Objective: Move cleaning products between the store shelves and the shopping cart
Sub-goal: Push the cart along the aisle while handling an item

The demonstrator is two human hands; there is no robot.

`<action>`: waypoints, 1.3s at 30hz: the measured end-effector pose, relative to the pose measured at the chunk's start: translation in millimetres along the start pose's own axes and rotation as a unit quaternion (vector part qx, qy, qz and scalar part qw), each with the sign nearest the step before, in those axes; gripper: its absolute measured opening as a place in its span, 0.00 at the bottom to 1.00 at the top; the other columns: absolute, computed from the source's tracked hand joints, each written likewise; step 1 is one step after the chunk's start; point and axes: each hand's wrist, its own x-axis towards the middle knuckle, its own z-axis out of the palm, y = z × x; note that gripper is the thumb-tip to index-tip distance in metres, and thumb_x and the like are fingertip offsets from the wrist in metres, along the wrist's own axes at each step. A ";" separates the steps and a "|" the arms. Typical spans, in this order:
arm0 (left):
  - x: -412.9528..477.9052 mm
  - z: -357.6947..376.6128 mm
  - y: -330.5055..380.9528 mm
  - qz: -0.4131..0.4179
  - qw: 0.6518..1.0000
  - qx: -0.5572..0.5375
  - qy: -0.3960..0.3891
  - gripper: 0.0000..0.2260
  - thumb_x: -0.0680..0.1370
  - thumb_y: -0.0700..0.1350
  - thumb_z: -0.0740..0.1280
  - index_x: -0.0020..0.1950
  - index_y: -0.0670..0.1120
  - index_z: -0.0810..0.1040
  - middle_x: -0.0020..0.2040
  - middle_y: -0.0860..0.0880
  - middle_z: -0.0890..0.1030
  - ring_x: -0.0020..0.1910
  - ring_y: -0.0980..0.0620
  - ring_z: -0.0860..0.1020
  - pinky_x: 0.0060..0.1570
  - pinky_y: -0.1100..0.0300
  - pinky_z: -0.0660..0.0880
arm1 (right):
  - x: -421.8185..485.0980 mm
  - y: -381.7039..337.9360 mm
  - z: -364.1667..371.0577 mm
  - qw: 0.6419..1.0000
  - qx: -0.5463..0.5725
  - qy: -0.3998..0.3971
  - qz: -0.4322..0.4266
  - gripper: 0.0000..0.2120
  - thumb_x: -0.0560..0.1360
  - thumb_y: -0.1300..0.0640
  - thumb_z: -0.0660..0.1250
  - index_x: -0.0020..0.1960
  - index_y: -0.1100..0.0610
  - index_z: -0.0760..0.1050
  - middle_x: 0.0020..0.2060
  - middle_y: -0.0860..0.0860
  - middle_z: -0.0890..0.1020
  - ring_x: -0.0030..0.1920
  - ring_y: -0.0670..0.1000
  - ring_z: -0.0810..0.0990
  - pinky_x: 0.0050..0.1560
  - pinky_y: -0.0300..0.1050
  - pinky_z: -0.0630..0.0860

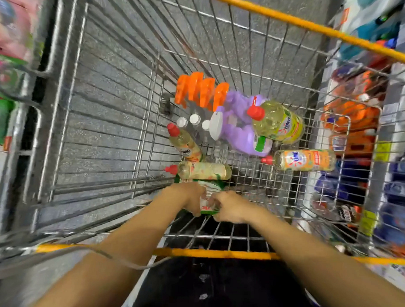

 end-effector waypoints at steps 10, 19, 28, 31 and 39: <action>9.3 12.8 1.5 -0.005 0.993 0.112 0.034 0.16 0.82 0.49 0.59 0.68 0.46 0.70 0.64 0.43 0.75 0.62 0.42 0.74 0.56 0.50 0.70 | 1.6 -9.0 0.3 0.983 -0.172 0.068 0.014 0.15 0.80 0.65 0.57 0.65 0.57 0.72 0.56 0.58 0.80 0.57 0.60 0.79 0.49 0.50 0.75; -44.4 -9.0 -8.4 0.041 0.964 0.127 0.229 0.13 0.81 0.47 0.59 0.64 0.57 0.74 0.56 0.48 0.80 0.54 0.45 0.79 0.47 0.54 0.75 | -37.8 -18.9 -21.1 0.959 -0.155 0.222 -0.083 0.11 0.83 0.55 0.56 0.61 0.56 0.72 0.57 0.53 0.79 0.57 0.56 0.77 0.47 0.45 0.70; -138.6 -61.1 -14.4 0.174 0.878 0.045 0.444 0.08 0.74 0.45 0.63 0.49 0.50 0.81 0.41 0.53 0.83 0.43 0.49 0.80 0.48 0.55 0.68 | -100.8 11.4 -46.8 0.877 0.394 0.257 -0.102 0.36 0.71 0.54 0.74 0.68 0.36 0.56 0.65 0.28 0.60 0.70 0.38 0.59 0.70 0.37 0.56; -158.4 -86.3 -12.6 0.221 0.849 0.054 0.476 0.06 0.74 0.39 0.67 0.46 0.50 0.81 0.37 0.58 0.79 0.43 0.53 0.75 0.56 0.49 0.64 | -93.7 2.6 -52.9 0.845 0.417 0.313 -0.119 0.26 0.73 0.52 0.69 0.69 0.44 0.66 0.67 0.39 0.70 0.70 0.44 0.66 0.70 0.43 0.63; -200.0 -126.8 -11.4 0.271 0.791 -0.043 0.547 0.05 0.76 0.52 0.60 0.48 0.60 0.75 0.43 0.64 0.75 0.50 0.61 0.69 0.68 0.48 0.58 | -116.2 -32.6 -95.4 0.779 0.373 0.461 -0.203 0.10 0.80 0.62 0.62 0.54 0.49 0.77 0.44 0.37 0.81 0.45 0.34 0.77 0.48 0.29 0.71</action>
